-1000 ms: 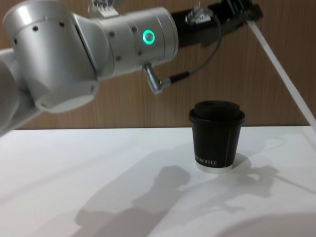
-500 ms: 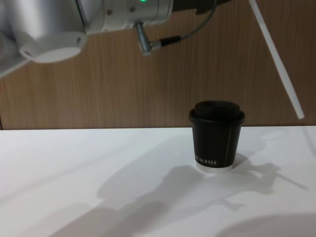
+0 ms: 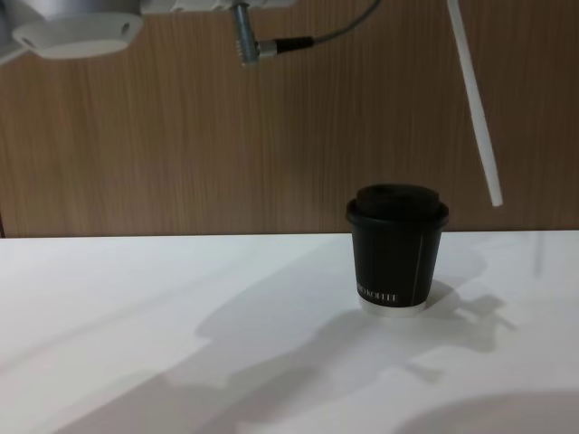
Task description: Pick up the straw with one hand, pass it to the other hand, and insert it into the cup.
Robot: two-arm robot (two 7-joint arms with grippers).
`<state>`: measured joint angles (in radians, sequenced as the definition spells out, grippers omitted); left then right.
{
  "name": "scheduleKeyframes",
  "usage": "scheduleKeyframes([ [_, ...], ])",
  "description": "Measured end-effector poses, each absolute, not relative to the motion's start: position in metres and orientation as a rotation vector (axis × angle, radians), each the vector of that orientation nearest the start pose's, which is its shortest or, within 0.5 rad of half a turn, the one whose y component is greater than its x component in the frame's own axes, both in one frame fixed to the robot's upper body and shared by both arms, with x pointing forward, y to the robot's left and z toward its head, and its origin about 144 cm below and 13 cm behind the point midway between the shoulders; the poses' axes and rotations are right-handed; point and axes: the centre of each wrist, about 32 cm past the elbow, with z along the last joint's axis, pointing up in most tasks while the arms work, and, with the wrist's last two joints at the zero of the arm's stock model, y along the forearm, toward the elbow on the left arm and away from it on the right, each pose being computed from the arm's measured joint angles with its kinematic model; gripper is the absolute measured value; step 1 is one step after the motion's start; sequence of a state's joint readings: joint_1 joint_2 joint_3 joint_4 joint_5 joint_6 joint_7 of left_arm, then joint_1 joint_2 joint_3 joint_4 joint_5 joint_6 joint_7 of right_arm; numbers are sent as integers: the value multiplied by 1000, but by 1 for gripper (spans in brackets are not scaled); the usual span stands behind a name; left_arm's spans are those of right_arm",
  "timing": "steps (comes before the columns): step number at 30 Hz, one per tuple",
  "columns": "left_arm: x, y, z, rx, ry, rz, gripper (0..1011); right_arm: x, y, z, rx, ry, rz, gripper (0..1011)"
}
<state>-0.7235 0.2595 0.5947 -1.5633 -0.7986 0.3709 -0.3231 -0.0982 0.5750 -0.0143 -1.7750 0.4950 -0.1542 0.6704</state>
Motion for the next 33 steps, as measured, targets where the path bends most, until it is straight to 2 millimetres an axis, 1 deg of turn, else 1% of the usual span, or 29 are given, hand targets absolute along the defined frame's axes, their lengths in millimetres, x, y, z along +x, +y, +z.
scheduleKeyframes([
  [18,554,136,1379,-134,-44,606,16,433,-351,1213,42,-235,-771,1001],
  [33,550,143,1383,-106,-81,664,15,433,-351,1213,42,-235,-771,1001],
])
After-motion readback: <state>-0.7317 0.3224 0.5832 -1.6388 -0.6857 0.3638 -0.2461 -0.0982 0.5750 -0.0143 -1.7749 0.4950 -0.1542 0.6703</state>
